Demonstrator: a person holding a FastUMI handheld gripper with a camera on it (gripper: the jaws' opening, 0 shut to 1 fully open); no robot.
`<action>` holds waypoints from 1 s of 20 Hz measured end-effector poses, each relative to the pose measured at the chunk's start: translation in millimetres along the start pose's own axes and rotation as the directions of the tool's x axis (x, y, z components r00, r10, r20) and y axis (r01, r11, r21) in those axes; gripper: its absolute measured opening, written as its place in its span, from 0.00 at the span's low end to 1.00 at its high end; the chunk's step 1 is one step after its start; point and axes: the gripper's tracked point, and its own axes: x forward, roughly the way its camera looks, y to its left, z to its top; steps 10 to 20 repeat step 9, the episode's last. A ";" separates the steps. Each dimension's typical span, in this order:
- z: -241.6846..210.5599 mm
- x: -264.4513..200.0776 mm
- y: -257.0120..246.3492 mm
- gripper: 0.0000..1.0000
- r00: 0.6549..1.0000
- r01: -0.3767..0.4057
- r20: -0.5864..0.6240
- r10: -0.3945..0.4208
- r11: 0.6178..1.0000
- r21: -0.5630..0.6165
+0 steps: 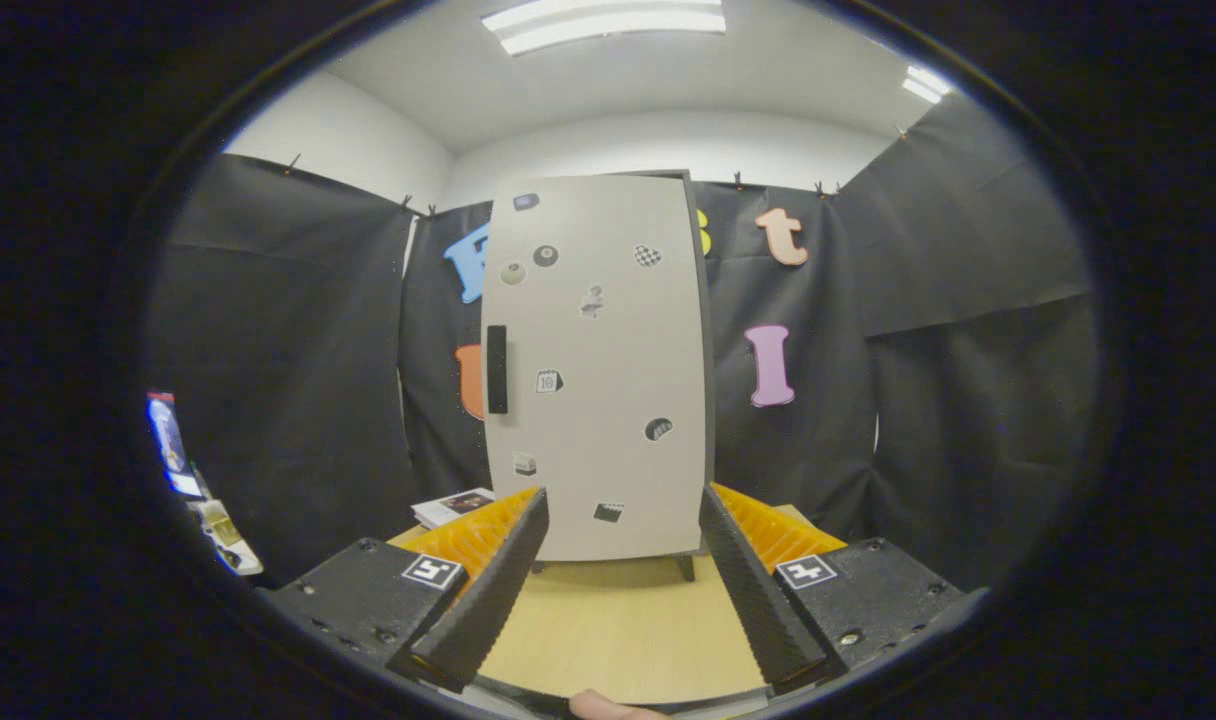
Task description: Open the shoe cabinet door, grab the shoes and put them into the shoe cabinet, then close the shoe cabinet door.
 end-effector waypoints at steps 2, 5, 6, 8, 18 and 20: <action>-0.4 -1.6 -0.3 0.99 1.000 0.004 0.002 -0.004 1.000 0.002; -3.4 -3.1 0.7 0.99 1.000 0.003 -0.006 -0.003 1.000 0.003; -3.4 -3.4 -0.8 0.99 1.000 0.011 -0.006 -0.011 1.000 0.005; -2.3 -4.5 -3.2 0.99 1.000 0.022 -0.002 -0.022 1.000 -0.004; -1.9 -5.4 -2.9 0.99 1.000 0.024 -0.001 -0.024 1.000 -0.006; -1.9 -5.4 -2.9 0.99 1.000 0.024 -0.001 -0.024 1.000 -0.006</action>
